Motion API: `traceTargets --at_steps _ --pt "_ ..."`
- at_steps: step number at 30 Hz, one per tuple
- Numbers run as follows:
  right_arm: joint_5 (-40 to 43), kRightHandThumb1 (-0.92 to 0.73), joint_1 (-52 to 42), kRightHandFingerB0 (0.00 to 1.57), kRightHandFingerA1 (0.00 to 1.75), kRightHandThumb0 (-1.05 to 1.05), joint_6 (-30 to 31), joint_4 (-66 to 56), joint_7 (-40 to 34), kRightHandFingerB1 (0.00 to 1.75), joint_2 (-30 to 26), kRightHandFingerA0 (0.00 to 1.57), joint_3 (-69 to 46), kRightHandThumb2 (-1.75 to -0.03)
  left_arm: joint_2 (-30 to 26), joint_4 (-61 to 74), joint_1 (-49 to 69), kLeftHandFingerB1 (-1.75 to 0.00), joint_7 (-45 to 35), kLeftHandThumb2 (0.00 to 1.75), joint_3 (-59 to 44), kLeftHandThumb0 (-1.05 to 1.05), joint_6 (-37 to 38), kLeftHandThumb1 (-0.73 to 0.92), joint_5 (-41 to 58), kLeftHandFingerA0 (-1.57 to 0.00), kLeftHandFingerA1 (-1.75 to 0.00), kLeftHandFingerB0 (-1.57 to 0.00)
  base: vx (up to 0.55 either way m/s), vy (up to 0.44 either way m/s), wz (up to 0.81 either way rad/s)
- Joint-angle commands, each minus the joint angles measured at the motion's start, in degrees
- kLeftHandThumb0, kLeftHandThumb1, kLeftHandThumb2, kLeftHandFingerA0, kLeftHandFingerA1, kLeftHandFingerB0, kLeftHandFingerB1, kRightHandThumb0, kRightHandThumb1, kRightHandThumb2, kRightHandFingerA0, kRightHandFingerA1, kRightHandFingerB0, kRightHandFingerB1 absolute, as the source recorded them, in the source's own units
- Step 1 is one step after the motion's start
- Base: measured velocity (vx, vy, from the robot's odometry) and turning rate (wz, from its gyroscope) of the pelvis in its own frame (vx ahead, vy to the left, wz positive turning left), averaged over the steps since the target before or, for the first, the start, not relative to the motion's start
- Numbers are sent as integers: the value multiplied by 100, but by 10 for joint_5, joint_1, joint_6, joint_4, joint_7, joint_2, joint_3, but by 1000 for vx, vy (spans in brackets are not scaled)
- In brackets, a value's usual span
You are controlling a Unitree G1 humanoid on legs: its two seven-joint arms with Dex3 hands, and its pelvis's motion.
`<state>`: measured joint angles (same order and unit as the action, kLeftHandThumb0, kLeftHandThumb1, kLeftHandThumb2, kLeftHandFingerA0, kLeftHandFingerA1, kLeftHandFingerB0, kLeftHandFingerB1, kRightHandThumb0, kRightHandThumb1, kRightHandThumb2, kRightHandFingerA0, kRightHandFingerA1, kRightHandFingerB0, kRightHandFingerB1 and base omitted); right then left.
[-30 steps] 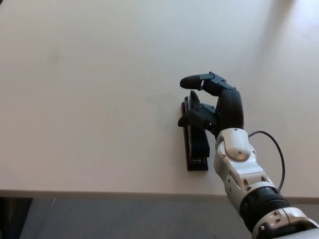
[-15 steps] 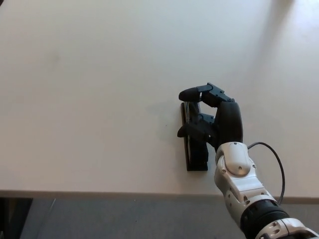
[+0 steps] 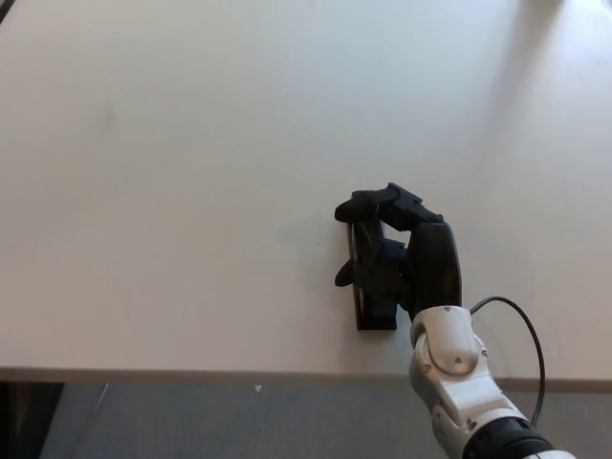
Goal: The robot uses its right hand to press on the stapler that is in the middle of the desk
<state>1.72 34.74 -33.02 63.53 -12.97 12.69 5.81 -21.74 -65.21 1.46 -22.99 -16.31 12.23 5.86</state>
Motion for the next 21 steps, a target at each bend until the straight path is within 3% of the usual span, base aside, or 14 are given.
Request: traceTargets --at_steps 1,2,15,16,17,18,19,20,21 --pt "-44 -76 -323 74 123 -14 47 119 8 121 61 121 39 -74 7 -4 146 -17 -44 94 14 -49 121 92 -10 -2 -22 -1 0 0 0" --pt "-45 -75 -329 77 117 -17 46 121 6 118 59 122 40 -77 7 -9 149 -27 -40 109 16 -57 127 87 -13 0 -32 0 0 0 0" --pt "-52 -75 -360 77 117 -17 31 128 1 118 56 122 50 -77 10 -12 177 -27 -36 109 19 -57 140 87 -14 0 -32 0 0 0 0" --pt "-48 -75 -357 80 115 -14 40 131 -2 119 51 126 45 -72 13 -13 176 0 -101 111 2 -29 139 92 17 0 0 0 0 0 0" --pt "-42 -73 -352 80 118 -14 52 134 -5 119 43 126 37 -75 16 -15 174 -16 -142 93 -11 -52 136 92 39 0 -19 0 0 0 0" --pt "-43 -73 -352 80 118 -14 49 133 -4 119 42 126 38 -75 14 -15 173 -16 -72 93 5 -52 135 92 9 0 -19 0 0 0 0" --pt "-43 -73 -352 80 118 -14 47 133 -4 119 42 126 38 -75 14 -15 173 -16 -59 93 8 -52 135 92 3 0 -19 0 0 0 0" --pt "-37 -74 -348 78 127 -16 43 131 0 119 43 118 33 -74 19 -16 167 0 -190 137 -27 -18 121 92 61 0 0 0 0 0 0" --pt "-30 -74 -337 80 123 -16 40 127 2 113 44 120 27 -75 21 -13 161 -21 -213 91 -35 -40 118 92 74 -2 -26 0 0 0 0"
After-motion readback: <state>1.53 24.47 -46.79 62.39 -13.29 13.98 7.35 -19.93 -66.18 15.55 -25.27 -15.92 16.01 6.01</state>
